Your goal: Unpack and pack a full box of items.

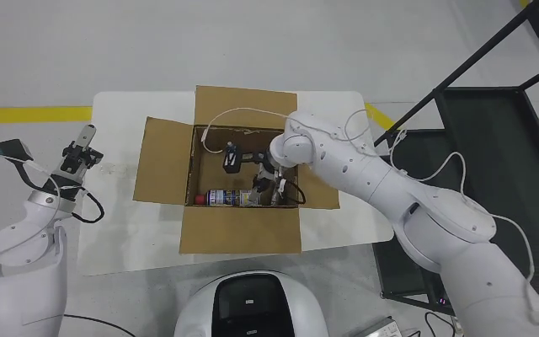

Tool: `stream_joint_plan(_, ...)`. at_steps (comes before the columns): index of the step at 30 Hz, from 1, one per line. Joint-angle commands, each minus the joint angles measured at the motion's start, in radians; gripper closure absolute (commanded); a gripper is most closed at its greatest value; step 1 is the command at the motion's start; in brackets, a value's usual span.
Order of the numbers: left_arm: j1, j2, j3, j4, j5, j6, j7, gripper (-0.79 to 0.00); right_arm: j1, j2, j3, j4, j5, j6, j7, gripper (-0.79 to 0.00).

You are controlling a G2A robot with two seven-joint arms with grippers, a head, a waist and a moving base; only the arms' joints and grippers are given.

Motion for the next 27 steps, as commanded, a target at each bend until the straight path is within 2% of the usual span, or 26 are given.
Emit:
stream_joint_plan(1, 0.0, 0.0, 0.0, 0.0, 0.0, 0.0, 0.0, -0.785, 0.012, -0.006, -0.006, 0.008, -0.011, 0.006, 0.051, -0.785)
stream_joint_plan(8, 0.0, 0.0, 0.0, 0.0, 0.0, 0.0, 0.0, -0.785, 0.026, -0.028, -0.033, 0.045, -0.027, 0.007, 0.151, -0.785)
stream_joint_plan(16, 0.0, 0.0, 0.0, 0.0, 0.0, 0.0, 0.0, -0.785, 0.005, -0.068, -0.062, 0.132, -0.063, 0.019, 0.144, -0.785)
stream_joint_plan(27, 0.0, 0.0, 0.0, 0.0, 0.0, 0.0, 0.0, -0.785, 0.001, -0.129, -0.086, 0.249, -0.096, -0.017, 0.127, -0.785)
